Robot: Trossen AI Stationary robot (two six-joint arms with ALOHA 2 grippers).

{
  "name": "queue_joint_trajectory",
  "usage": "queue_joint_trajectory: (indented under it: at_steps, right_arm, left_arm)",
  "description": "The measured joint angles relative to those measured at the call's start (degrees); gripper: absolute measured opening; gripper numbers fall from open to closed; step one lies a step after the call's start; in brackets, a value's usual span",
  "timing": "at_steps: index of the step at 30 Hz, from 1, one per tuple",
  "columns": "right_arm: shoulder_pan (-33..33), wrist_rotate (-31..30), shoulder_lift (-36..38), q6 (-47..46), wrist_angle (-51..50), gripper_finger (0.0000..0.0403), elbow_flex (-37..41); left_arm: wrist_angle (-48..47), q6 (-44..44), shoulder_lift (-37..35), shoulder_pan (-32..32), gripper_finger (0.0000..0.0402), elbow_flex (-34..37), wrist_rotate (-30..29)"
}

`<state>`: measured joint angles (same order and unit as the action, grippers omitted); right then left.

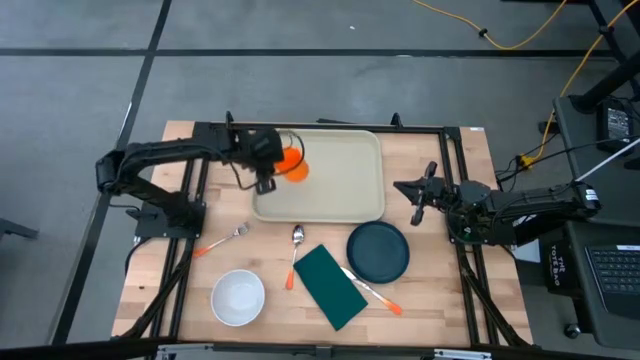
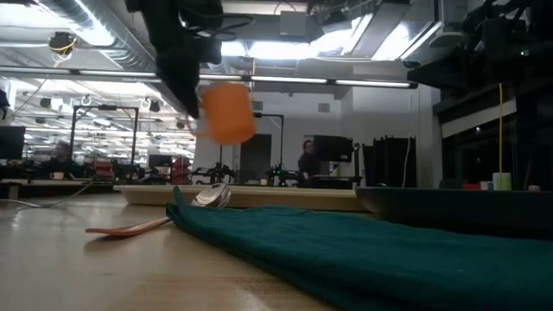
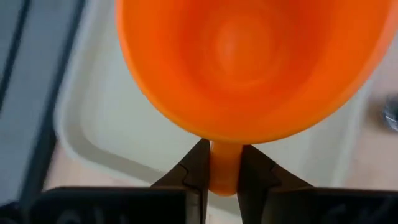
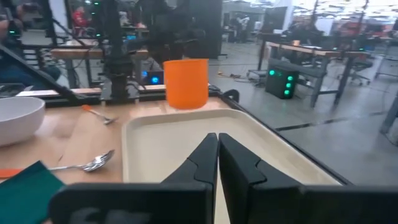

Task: Set up tray
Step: Put the orange mug on the brown serving tray

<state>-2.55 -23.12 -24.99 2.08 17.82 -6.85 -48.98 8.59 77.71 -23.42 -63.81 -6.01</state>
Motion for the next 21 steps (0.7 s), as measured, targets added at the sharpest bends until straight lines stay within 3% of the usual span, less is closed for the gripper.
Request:
queue_joint_trajectory:
  at_steps: [10, 21]
  right_arm:
    - [0.2, -0.5, -0.2, -1.8, -0.5, 0.0020, 0.0]
    - [0.9, -5.1, -0.1, 2.1, 3.6, 0.0020, 0.0]
  left_arm:
    - [0.4, 7.1, 1.5, -9.1, 0.0041, -0.8, 1.2]
    - [-5.8, 21.0, 12.1, -14.9, 0.0042, -10.1, 2.4]
